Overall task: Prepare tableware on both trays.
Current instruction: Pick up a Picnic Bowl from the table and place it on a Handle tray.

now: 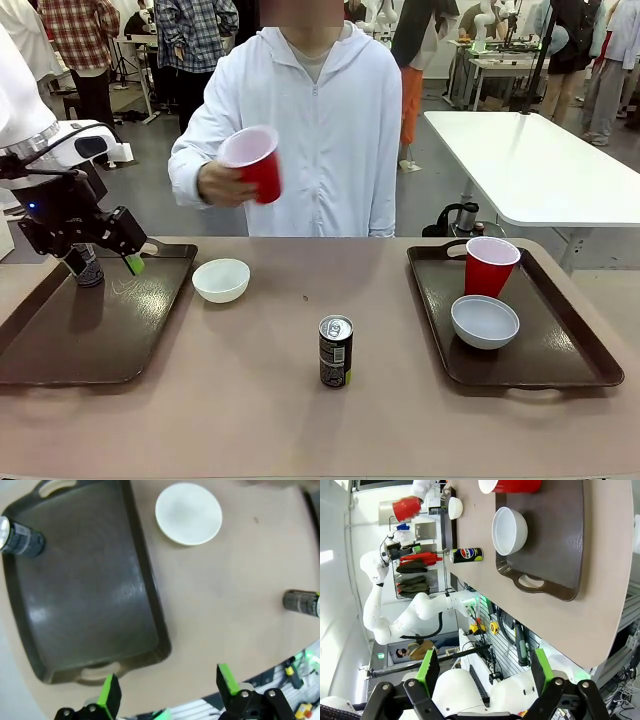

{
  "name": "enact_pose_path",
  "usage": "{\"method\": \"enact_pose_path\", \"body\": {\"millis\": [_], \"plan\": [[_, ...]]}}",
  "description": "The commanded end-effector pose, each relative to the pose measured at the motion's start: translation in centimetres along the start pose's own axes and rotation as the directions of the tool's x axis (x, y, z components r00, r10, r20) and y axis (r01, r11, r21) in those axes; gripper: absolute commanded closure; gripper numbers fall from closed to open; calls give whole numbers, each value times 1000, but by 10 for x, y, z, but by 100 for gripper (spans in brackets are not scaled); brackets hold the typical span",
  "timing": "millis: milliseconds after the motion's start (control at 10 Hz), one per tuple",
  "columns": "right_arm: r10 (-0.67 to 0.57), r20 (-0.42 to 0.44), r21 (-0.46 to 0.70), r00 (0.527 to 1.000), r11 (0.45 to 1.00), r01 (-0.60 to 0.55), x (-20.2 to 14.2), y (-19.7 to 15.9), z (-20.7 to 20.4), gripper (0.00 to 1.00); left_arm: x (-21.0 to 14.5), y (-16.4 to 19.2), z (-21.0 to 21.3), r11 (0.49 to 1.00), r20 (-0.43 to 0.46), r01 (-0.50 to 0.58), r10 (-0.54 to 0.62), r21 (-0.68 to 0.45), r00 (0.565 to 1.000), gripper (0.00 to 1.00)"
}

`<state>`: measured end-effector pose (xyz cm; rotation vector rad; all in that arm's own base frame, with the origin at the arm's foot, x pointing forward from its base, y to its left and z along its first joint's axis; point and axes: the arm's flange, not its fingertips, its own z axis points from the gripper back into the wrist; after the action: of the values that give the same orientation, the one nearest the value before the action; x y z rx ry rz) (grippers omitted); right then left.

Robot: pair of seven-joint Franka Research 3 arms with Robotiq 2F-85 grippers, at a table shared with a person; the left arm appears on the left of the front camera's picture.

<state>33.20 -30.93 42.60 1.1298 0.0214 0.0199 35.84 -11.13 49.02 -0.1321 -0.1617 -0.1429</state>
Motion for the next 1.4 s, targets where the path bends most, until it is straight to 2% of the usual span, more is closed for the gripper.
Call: {"method": "enact_pose_path", "body": {"millis": [0,100,200,400,900,1100,1300], "plan": [[-17,7,-10,1000,1000,17,-1,3,-1,4,4,-6,-7,996,-71,90,-90,-4,993,0],[-17,7,-10,1000,1000,17,-1,3,-1,4,-41,-7,14,973,-229,166,-128,158,965,0],[-17,7,-10,1000,1000,17,-1,3,-1,4,-74,-8,31,963,-241,216,-175,160,955,0],[-17,7,-10,1000,1000,17,-1,3,-1,4,-83,-7,39,976,-198,157,-126,148,972,0],[-17,7,-10,1000,1000,17,-1,3,-1,4,-57,-6,28,991,-164,54,-34,122,986,0],[-17,7,-10,1000,1000,17,-1,3,-1,4,-2,-9,3,990,-84,-48,59,134,995,0],[-17,7,-10,1000,1000,17,-1,3,-1,4,52,-18,-21,990,-43,-59,66,132,997,0]]}}
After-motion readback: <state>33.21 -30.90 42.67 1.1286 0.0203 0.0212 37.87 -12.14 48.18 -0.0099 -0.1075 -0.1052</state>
